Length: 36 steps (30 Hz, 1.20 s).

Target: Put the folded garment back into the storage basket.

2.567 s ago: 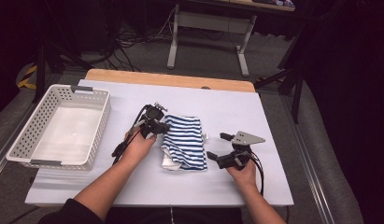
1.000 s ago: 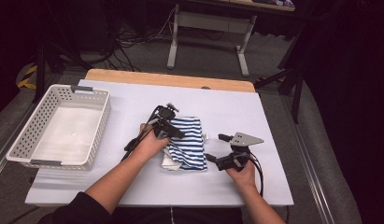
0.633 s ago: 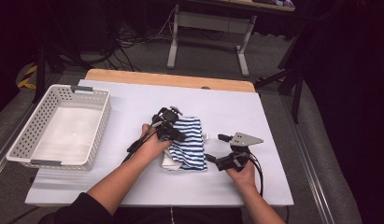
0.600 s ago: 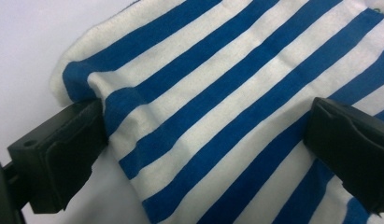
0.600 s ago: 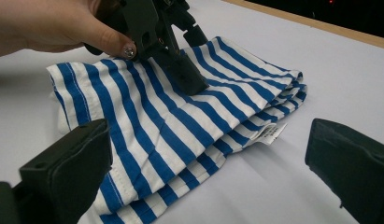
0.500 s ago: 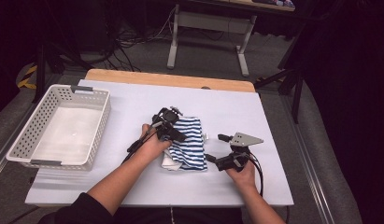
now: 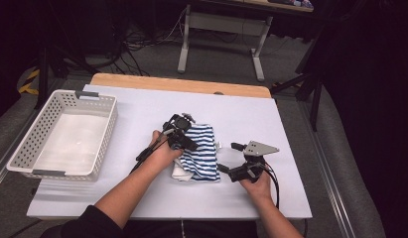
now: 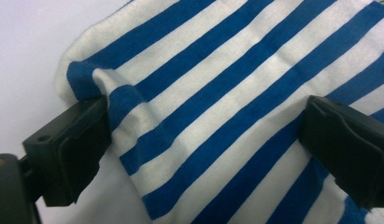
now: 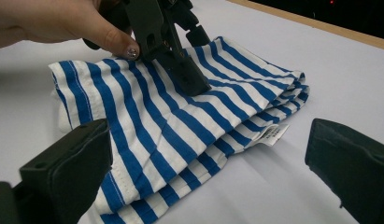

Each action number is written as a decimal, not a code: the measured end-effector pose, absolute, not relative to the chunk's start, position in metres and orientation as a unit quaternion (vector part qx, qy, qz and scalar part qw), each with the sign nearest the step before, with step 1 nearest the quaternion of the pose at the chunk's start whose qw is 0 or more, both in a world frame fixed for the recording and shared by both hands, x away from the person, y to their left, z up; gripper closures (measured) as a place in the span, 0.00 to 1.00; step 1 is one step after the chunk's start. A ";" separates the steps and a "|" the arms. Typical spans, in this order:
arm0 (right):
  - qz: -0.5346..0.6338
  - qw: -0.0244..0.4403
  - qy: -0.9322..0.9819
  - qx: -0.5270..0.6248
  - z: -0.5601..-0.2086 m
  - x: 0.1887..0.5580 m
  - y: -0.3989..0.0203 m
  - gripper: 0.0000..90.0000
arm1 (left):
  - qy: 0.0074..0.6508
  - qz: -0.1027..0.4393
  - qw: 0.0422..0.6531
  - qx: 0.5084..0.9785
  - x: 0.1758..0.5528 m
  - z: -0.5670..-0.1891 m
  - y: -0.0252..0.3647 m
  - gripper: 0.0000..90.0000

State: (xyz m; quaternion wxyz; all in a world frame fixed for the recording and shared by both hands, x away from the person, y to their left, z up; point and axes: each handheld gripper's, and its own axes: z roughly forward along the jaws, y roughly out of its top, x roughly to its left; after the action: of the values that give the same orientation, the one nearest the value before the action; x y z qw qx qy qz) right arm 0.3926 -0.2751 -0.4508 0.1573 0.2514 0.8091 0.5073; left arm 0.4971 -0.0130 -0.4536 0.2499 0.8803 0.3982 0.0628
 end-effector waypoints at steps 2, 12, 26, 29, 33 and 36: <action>0.508 0.155 0.809 0.252 -0.451 0.393 -0.275 0.02 | 0.396 0.060 0.251 0.882 0.495 -0.452 -0.014 0.12; 0.515 0.148 0.806 0.253 -0.451 0.393 -0.277 0.02 | 0.362 0.030 0.266 0.893 0.486 -0.444 -0.018 0.59; 0.516 0.149 0.804 0.255 -0.451 0.394 -0.277 0.02 | 0.361 0.037 0.266 0.893 0.484 -0.441 -0.019 0.84; 0.515 0.150 0.804 0.256 -0.452 0.394 -0.277 0.02 | 0.362 0.035 0.273 0.891 0.485 -0.439 -0.017 0.84; 0.515 0.147 0.806 0.253 -0.453 0.394 -0.275 0.01 | 0.366 0.031 0.290 0.884 0.485 -0.433 -0.012 0.84; 0.516 0.149 0.806 0.251 -0.452 0.394 -0.275 0.01 | 0.365 0.033 0.300 0.881 0.483 -0.430 -0.011 0.85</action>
State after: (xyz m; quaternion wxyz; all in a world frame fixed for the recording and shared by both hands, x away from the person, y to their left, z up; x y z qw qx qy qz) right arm 0.3937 -0.2746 -0.4523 0.1487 0.2507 0.8057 0.5156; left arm 0.4834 -0.0108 -0.4304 0.2996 0.8810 0.3645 0.0333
